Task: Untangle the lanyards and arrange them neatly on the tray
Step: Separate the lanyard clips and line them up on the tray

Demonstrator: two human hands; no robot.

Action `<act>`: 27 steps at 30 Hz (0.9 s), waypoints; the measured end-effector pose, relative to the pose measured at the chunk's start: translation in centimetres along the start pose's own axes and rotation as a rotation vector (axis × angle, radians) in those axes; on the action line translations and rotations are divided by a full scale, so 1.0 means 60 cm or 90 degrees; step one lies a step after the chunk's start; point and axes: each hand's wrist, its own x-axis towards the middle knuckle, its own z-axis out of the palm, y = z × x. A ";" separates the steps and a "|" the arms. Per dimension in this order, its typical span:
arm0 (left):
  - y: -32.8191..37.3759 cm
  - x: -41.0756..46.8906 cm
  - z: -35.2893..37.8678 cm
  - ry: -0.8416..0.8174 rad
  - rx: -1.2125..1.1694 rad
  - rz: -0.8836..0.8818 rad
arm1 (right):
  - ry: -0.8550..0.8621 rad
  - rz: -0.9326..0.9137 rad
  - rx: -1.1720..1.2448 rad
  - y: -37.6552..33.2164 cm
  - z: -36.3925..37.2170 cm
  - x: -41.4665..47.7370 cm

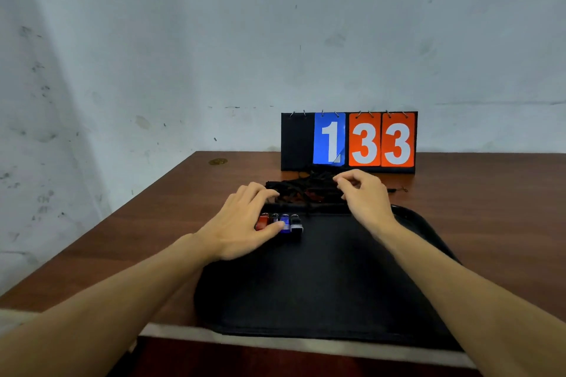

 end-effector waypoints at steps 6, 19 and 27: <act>0.018 0.083 -0.010 0.076 -0.050 -0.009 | -0.003 0.066 -0.083 0.041 -0.065 0.064; 0.004 0.233 0.024 -0.045 -0.070 -0.044 | -0.146 0.052 -0.318 0.126 -0.058 0.197; -0.015 0.256 0.034 -0.139 -0.074 -0.044 | -0.165 0.088 -0.335 0.144 -0.034 0.215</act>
